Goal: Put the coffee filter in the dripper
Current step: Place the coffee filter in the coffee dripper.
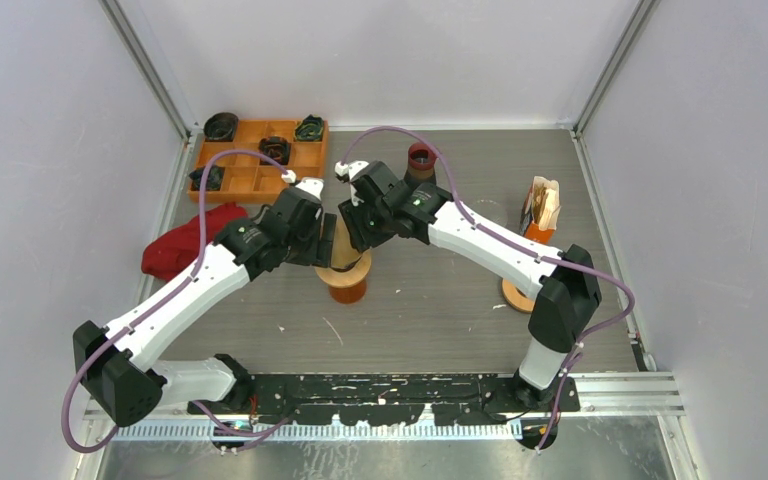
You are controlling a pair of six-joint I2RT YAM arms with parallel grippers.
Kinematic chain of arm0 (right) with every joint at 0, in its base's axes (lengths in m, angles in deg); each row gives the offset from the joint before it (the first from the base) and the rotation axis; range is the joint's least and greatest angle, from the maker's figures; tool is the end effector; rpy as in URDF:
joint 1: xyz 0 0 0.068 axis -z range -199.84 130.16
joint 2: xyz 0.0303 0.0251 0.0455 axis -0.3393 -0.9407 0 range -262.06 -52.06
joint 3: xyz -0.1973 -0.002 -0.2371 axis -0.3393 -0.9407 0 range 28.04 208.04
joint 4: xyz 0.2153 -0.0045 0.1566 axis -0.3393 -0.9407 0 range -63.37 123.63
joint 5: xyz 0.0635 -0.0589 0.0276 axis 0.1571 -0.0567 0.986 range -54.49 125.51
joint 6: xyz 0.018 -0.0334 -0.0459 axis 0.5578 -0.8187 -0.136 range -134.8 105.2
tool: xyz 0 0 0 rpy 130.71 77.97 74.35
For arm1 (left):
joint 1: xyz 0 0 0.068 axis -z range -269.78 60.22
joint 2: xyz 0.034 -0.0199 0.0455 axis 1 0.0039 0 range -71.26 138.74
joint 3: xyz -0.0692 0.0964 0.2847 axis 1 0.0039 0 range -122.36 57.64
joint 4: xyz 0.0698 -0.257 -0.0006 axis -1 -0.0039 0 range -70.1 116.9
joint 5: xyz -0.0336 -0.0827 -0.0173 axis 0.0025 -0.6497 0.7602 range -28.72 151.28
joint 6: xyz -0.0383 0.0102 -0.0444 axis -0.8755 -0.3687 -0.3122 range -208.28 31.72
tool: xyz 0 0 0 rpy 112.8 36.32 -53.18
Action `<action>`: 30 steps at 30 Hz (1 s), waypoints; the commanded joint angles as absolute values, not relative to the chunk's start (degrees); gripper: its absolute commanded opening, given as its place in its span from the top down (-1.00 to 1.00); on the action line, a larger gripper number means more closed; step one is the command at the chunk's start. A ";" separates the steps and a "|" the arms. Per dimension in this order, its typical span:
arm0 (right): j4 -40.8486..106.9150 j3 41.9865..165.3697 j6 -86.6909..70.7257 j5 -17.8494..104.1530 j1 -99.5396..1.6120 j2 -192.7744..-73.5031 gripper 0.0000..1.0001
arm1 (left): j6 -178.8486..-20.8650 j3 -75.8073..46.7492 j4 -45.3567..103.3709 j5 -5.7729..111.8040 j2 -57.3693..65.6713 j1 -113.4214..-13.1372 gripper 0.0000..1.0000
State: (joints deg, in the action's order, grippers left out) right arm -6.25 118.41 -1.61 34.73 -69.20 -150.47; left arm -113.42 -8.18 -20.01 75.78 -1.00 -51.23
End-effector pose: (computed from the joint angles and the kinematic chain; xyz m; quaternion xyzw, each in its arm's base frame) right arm 0.2602 0.3024 0.3480 -0.2875 0.8879 0.1809 0.3101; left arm 0.1985 -0.1442 0.3461 0.0678 0.9346 -0.0720 0.3417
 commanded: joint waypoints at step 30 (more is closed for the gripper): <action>-4.34 117.06 -2.23 37.97 -68.97 -143.99 -0.26 | -113.30 -11.63 -16.05 75.21 -2.19 -52.83 -0.67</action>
